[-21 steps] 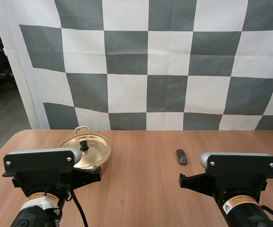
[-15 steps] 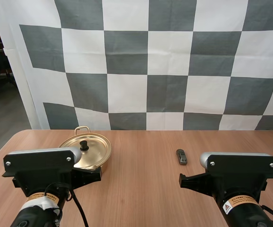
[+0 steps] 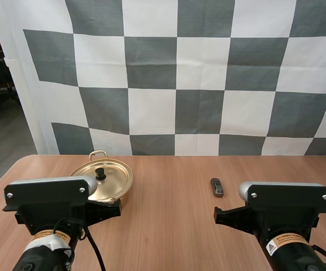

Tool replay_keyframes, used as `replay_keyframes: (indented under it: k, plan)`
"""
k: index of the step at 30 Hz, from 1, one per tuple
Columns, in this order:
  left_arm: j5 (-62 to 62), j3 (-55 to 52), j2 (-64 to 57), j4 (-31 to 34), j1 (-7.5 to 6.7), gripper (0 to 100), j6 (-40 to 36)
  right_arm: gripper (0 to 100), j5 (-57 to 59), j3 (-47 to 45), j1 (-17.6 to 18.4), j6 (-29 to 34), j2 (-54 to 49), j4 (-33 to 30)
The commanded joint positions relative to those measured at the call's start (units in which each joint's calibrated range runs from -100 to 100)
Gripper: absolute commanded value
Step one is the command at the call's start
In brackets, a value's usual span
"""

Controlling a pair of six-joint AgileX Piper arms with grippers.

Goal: Open the pot, put the car inside, and close it

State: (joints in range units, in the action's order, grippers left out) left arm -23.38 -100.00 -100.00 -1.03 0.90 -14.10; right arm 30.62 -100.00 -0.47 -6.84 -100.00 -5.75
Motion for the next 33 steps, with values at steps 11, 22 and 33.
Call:
replay_keyframes:
  k: [11,22,33]
  plan:
    - [34.7,0.0,0.0,13.4,0.05,0,8.5,0,-29.2,0.0,0.1,0.1,0.0,-39.3]
    - [13.9,24.2,1.6,17.6,0.05,0,3.7,0,-14.0,31.8,0.1,0.2,6.8,-23.2]
    - [-42.4,72.3,29.3,8.9,0.05,0,2.0,0,52.4,81.9,0.1,-6.7,47.0,-9.4]
